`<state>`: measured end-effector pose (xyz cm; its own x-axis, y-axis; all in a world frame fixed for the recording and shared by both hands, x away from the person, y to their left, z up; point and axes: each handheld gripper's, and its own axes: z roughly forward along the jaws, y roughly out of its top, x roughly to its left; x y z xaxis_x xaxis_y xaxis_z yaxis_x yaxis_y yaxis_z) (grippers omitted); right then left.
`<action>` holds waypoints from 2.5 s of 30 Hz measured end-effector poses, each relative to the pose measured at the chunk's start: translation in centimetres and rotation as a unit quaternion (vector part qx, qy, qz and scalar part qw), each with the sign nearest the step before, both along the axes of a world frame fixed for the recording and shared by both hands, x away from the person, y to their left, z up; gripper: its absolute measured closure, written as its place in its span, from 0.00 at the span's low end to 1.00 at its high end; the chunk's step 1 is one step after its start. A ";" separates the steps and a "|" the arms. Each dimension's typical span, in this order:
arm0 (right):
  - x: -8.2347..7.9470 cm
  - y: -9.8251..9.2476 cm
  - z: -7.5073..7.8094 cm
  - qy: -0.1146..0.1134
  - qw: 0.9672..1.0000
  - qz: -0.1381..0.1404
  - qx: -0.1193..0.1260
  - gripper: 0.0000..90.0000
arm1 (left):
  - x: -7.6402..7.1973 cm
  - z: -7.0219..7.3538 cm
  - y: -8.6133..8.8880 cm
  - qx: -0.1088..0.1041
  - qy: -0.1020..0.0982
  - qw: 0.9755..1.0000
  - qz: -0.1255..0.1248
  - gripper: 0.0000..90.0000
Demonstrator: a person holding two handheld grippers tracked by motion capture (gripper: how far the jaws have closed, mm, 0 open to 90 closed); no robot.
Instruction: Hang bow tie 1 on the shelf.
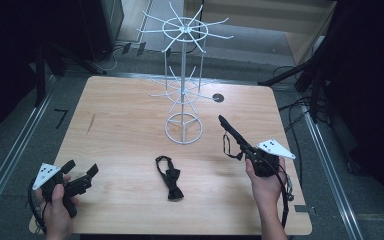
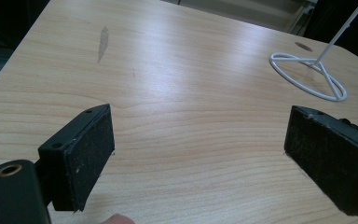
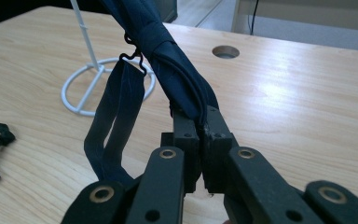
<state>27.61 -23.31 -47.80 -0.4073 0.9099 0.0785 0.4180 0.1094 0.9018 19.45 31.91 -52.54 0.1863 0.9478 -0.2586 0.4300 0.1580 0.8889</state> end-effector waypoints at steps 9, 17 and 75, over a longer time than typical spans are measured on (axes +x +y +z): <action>0.1 0.1 1.4 -0.019 1.000 -0.009 0.018 0.98 | 0.0 0.0 0.0 0.000 0.002 1.000 0.001 0.10; 0.7 0.8 2.8 -0.031 0.999 -0.011 0.029 0.98 | 0.0 0.0 0.0 0.000 0.001 1.000 0.001 0.10; 4.8 3.4 7.8 -0.066 0.992 -0.015 0.103 0.98 | 0.0 0.0 0.2 -0.007 0.003 1.000 -0.001 0.10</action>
